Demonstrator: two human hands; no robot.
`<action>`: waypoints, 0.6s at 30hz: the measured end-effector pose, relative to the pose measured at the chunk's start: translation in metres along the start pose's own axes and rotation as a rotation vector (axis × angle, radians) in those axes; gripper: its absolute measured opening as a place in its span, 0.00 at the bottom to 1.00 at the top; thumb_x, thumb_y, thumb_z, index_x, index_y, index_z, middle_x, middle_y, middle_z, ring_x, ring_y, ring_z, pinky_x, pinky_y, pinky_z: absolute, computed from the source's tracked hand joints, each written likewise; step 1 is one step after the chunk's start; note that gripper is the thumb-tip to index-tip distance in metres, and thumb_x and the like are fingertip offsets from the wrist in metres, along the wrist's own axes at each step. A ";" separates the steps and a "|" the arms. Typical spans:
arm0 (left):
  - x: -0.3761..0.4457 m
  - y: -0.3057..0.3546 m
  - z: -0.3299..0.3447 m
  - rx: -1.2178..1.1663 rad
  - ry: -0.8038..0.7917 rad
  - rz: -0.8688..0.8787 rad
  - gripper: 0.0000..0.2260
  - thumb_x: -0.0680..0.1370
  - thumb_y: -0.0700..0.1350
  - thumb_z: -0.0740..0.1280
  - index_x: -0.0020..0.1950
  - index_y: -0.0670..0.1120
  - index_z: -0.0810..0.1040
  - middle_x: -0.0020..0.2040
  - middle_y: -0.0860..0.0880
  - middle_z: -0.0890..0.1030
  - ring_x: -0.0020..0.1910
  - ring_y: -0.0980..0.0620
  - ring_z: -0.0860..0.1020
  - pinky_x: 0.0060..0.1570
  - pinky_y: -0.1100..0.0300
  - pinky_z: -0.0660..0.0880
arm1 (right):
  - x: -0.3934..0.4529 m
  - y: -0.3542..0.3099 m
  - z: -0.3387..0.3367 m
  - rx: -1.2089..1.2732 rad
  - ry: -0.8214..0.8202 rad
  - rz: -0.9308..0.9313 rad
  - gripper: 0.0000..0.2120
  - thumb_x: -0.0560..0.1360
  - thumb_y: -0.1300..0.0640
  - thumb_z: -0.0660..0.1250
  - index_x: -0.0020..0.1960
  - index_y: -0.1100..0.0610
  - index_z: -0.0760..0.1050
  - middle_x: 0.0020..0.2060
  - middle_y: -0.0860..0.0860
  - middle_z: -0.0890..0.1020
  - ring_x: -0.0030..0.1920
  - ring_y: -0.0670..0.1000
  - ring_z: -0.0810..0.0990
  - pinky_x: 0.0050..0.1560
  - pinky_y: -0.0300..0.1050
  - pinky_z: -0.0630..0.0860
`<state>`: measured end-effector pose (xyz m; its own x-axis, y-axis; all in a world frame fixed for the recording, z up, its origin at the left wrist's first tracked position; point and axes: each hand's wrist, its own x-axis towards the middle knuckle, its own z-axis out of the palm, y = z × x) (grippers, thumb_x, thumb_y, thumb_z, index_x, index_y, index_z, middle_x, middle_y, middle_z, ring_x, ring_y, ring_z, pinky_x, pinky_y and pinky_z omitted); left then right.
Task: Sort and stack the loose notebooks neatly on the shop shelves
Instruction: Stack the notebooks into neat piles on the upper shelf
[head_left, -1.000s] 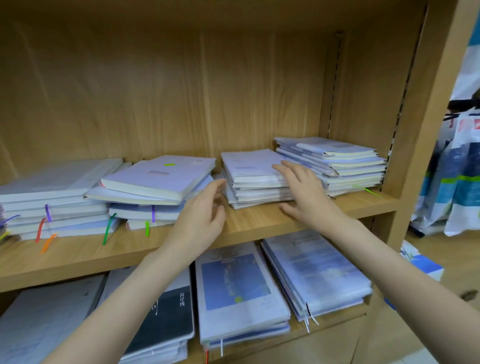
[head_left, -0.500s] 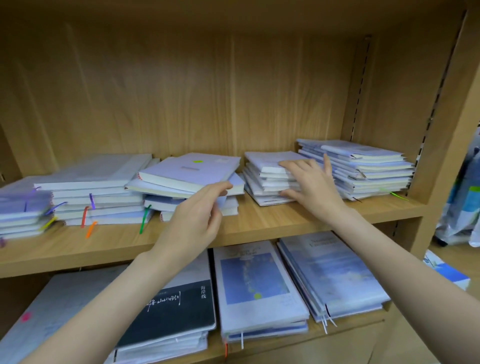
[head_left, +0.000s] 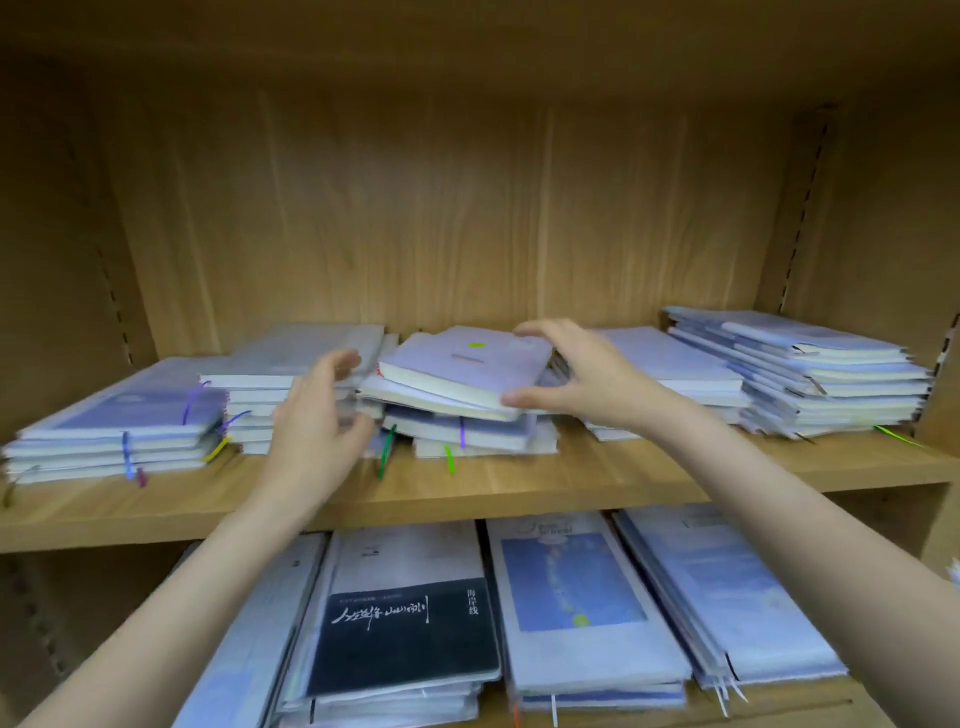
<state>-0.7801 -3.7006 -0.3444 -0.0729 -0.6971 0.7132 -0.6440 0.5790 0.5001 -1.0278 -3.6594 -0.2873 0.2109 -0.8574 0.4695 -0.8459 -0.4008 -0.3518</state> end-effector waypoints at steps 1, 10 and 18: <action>0.000 -0.002 -0.003 -0.013 -0.030 0.001 0.25 0.72 0.35 0.66 0.68 0.42 0.67 0.64 0.47 0.74 0.65 0.45 0.70 0.65 0.48 0.64 | 0.004 -0.009 0.013 -0.002 -0.041 -0.004 0.35 0.70 0.43 0.71 0.72 0.52 0.62 0.69 0.49 0.68 0.69 0.48 0.65 0.58 0.36 0.61; 0.002 -0.017 -0.004 0.147 -0.015 0.038 0.30 0.71 0.40 0.68 0.70 0.51 0.63 0.65 0.58 0.72 0.65 0.52 0.64 0.63 0.58 0.52 | 0.015 -0.026 0.041 -0.567 -0.002 -0.023 0.25 0.76 0.41 0.61 0.66 0.55 0.68 0.60 0.53 0.78 0.61 0.56 0.75 0.55 0.51 0.72; 0.001 -0.026 0.005 0.194 0.043 0.166 0.22 0.70 0.49 0.69 0.64 0.50 0.72 0.58 0.53 0.77 0.60 0.53 0.66 0.60 0.58 0.54 | -0.013 -0.011 0.011 -0.466 -0.011 -0.077 0.24 0.74 0.46 0.66 0.68 0.46 0.68 0.60 0.46 0.79 0.58 0.52 0.77 0.50 0.41 0.65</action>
<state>-0.7668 -3.7184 -0.3590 -0.1602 -0.5781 0.8001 -0.7605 0.5890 0.2734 -1.0160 -3.6480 -0.2984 0.2845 -0.8355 0.4701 -0.9569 -0.2776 0.0859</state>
